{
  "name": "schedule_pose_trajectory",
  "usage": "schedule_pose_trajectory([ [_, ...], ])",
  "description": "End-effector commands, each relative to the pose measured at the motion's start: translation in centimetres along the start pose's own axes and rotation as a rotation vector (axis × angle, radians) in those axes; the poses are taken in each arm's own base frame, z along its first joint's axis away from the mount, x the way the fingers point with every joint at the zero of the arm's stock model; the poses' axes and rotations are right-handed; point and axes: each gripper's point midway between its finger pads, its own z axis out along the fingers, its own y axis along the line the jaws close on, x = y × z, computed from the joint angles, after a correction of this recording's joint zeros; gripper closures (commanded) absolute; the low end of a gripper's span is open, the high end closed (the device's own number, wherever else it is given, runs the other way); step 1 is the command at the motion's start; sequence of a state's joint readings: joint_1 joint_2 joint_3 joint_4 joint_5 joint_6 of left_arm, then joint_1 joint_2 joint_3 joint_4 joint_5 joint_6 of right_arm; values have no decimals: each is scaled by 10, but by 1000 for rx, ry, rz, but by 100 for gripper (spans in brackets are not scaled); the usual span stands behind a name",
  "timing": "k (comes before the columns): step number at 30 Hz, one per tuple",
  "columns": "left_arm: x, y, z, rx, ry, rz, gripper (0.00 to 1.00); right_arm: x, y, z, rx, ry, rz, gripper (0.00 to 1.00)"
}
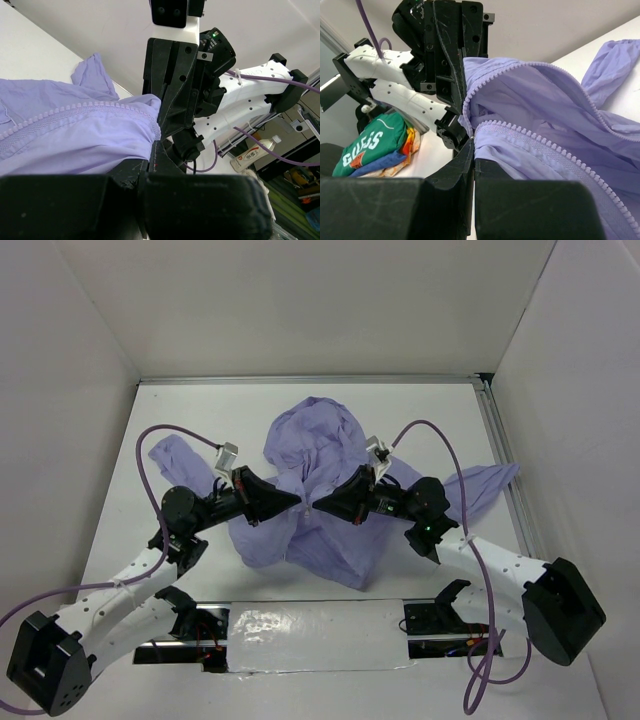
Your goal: Zip up the jacket
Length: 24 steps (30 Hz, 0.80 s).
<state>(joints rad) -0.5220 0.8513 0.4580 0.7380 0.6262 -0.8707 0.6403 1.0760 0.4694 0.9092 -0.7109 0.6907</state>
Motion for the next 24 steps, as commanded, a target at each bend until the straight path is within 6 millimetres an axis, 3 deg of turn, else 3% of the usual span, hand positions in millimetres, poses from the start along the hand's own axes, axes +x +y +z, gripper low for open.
schedule_pose_trajectory([
  [1, -21, -16, 1, 53, -69, 79, 100, -20, 15, 4, -62, -46, -65, 100],
  [8, -31, -17, 1, 35, -104, 107, 100, -11, 14, -1, -52, -18, -56, 100],
  [19, -17, -16, 3, 71, -48, 72, 100, -22, 19, 1, -64, -60, -78, 100],
  [24, -13, -23, 1, 108, -26, 64, 100, -22, 11, 3, -43, -67, -56, 100],
])
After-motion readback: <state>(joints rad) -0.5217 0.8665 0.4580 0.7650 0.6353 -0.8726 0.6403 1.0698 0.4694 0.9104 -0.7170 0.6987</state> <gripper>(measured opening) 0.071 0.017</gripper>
